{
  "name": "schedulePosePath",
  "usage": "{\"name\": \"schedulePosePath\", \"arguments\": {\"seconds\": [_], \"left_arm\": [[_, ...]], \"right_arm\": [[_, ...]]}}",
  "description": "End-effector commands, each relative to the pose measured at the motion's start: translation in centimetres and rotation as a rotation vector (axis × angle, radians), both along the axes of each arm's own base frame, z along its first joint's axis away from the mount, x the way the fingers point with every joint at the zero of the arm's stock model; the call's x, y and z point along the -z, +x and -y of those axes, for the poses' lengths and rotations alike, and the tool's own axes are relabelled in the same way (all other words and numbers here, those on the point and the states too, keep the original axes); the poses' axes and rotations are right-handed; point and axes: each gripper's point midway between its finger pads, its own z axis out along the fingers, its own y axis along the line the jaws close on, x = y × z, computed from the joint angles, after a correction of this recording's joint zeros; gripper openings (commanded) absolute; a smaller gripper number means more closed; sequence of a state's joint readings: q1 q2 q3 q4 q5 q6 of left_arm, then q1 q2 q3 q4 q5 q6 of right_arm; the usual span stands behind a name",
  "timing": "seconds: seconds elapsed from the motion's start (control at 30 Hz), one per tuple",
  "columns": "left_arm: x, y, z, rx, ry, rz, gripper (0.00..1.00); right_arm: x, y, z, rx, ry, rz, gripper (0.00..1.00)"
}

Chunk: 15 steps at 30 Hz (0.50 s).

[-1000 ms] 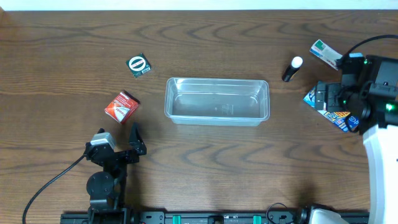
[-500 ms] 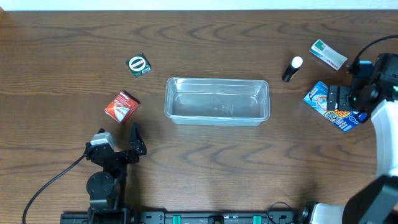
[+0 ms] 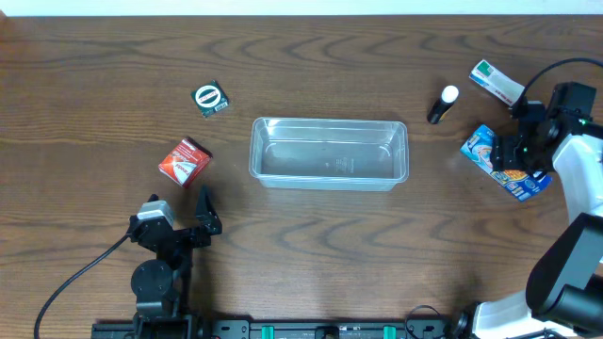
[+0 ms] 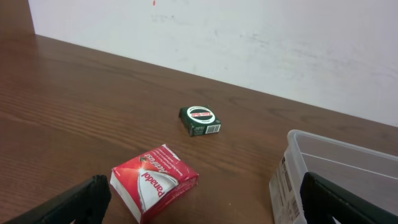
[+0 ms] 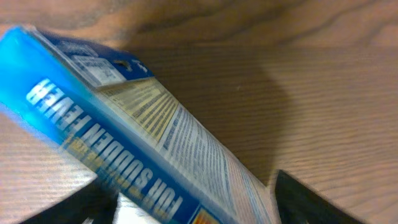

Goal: Pack container
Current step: 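Grasp the blue fever-patch box with the right gripper, then carry the blue box over the container and lower it inside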

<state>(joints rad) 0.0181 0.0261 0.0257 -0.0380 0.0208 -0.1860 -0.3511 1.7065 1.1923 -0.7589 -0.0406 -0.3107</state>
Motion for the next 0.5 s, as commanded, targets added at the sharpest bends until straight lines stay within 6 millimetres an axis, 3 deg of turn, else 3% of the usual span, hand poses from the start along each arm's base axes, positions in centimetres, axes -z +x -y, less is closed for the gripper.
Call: {"name": "schedulePosePath", "arguments": {"seconds": [0.0, 0.1, 0.13, 0.17, 0.37, 0.47], "left_arm": [[1.8, -0.1, -0.3, -0.014, 0.006, -0.054, 0.98], [1.8, -0.1, -0.3, -0.014, 0.006, -0.054, 0.98], [1.8, -0.1, -0.3, -0.014, 0.006, -0.054, 0.98], [1.8, -0.1, -0.3, -0.014, 0.006, -0.054, 0.98], [1.8, -0.1, -0.3, -0.014, 0.006, -0.054, 0.98], [1.8, -0.1, -0.3, -0.014, 0.006, -0.053, 0.98]], "right_arm": [[0.0, 0.4, 0.0, 0.004, 0.019, 0.004, 0.54], [-0.1, 0.4, 0.2, 0.006, 0.013, 0.009, 0.3], [-0.1, 0.4, 0.2, 0.005, 0.013, 0.009, 0.09], [-0.1, 0.3, 0.3, 0.007, 0.008, 0.006, 0.01], [-1.4, -0.2, 0.5, 0.015, -0.016, 0.007, 0.01], [-3.7, -0.1, 0.5, 0.015, -0.03, 0.043, 0.01]]}}
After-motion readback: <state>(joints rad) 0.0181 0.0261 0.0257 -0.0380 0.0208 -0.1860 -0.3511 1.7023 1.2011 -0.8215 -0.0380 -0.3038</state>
